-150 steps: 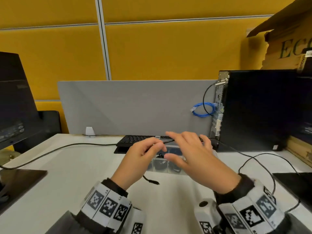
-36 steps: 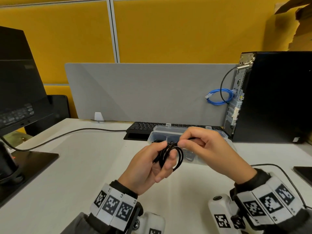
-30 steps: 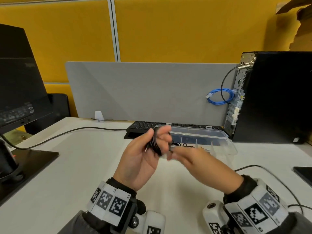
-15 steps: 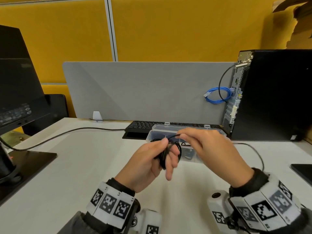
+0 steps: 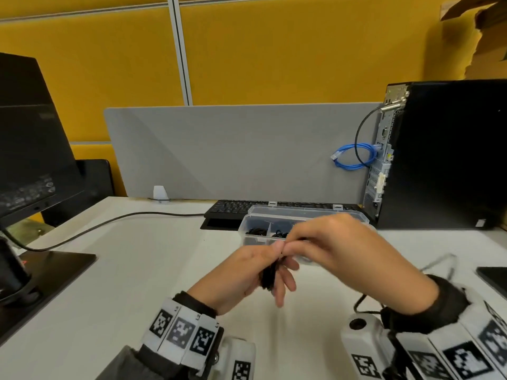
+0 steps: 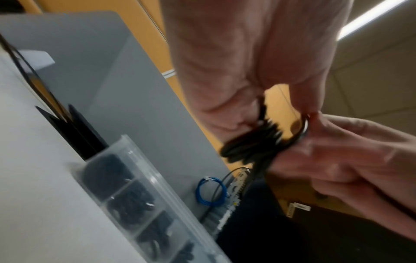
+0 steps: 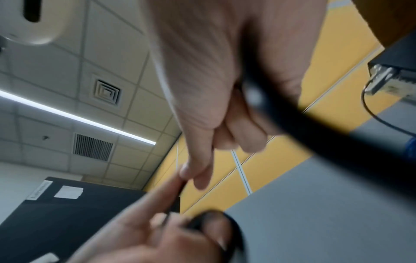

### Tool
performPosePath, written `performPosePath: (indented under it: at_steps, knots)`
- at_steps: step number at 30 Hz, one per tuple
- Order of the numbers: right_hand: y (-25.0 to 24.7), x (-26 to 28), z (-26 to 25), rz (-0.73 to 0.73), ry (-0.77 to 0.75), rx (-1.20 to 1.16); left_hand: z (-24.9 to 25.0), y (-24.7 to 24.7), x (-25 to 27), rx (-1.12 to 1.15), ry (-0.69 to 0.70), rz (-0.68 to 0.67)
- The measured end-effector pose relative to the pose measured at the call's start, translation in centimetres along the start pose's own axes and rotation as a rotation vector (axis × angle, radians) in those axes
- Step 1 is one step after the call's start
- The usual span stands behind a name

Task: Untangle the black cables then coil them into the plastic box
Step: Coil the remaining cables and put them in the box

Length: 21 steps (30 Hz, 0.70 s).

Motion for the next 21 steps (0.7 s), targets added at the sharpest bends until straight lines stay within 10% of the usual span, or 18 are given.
performPosePath:
  at_steps: [3, 7, 10, 15, 21]
  knots:
    - [-1.4, 0.1, 2.1, 0.175, 0.048, -0.084, 2.1, 1.2, 1.0, 0.224, 0.125, -0.128]
    - [3.3, 0.4, 3.6, -0.267, 0.115, 0.092, 3.3, -2.1, 1.1, 0.644, 0.287, 0.301]
    - [5.6, 0.3, 0.8, -0.372, -0.014, 0.017, 2.7, -4.1, 0.7, 0.485, 0.335, 0.444]
    - [-1.3, 0.1, 0.5, 0.061, 0.012, 0.03, 2.6, -2.8, 1.1, -0.211, 0.141, 0.28]
    - [-5.6, 1.2, 4.5, 0.276, 0.117, 0.078, 4.1, -2.3, 2.5, -0.086, 0.151, 0.078]
Point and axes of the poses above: each hand's wrist, its own x-axis away from the middle knuckle, its own y-axis out of the palm, z = x × y, the point moved 6 cm from there along -x, towards the middle knuckle, and after that the axes turned 1 degree about -z, right-handed, at the moved point
